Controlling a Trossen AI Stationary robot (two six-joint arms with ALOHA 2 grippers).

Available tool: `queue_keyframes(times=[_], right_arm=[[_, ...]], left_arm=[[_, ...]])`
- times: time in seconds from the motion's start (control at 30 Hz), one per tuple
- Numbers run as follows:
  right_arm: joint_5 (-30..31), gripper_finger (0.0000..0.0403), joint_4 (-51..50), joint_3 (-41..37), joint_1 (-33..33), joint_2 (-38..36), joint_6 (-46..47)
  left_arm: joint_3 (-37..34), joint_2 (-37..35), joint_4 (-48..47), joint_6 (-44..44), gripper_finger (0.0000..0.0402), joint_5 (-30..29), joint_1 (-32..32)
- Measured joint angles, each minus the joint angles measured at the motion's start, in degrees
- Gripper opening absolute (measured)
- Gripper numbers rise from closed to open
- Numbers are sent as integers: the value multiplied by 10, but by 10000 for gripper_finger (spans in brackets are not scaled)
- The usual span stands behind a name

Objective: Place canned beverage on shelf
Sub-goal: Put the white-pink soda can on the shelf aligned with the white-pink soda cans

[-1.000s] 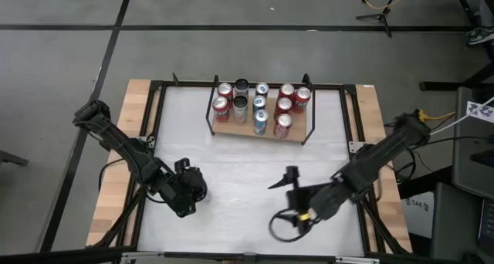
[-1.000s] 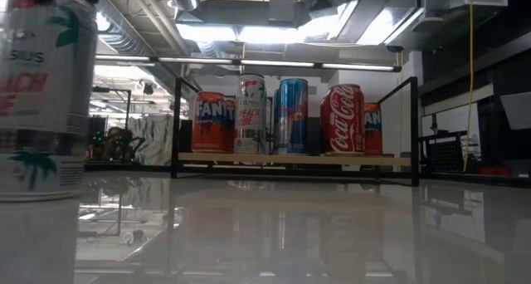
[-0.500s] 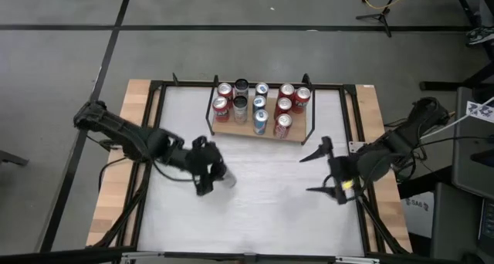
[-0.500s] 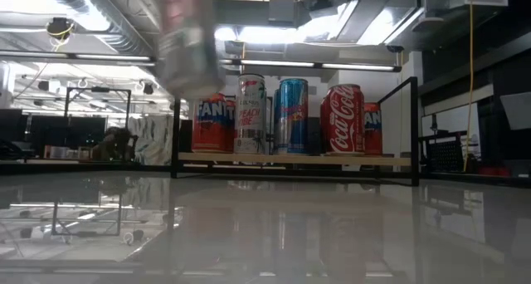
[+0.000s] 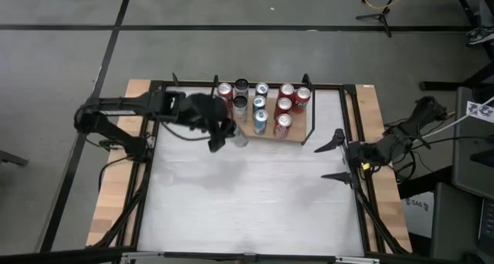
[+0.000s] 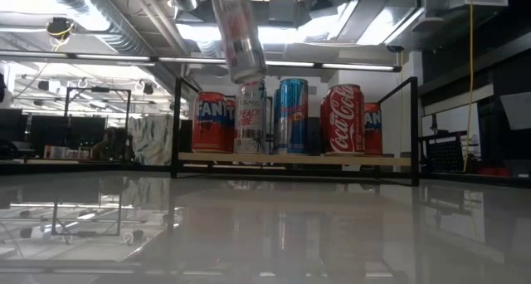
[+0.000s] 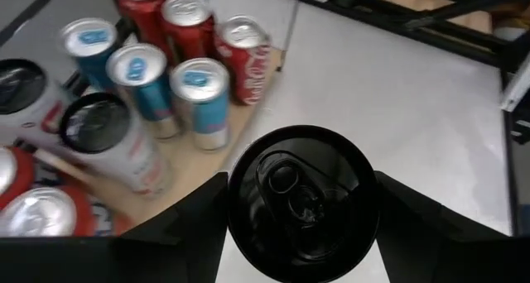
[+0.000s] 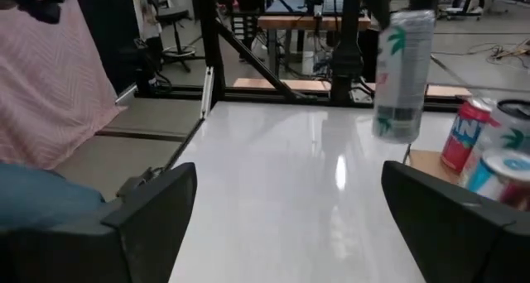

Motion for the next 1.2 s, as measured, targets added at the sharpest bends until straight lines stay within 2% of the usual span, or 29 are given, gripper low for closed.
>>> queue_keyframes(times=[0.23, 0.47, 0.67, 0.83, 1.0, 1.2], right_arm=[[6, 374, 0, -75, 0, -91, -6], [19, 374, 0, -140, 0, -182, -8], [19, 374, 0, -186, 0, -244, -9], [19, 374, 0, -219, 0, -280, -10], [19, 374, -1, -234, 0, -298, -11], [15, 374, -6, -237, 0, -299, -21]], left_arm=[[0, 13, -2, 43, 231, 54, 94], [0, 70, -2, 64, 231, 103, 134], [0, 112, 0, 71, 231, 96, 136], [0, 127, 1, 71, 231, 66, 136], [0, 134, 7, 83, 237, 38, 136], [0, 143, 17, 82, 238, 30, 136]])
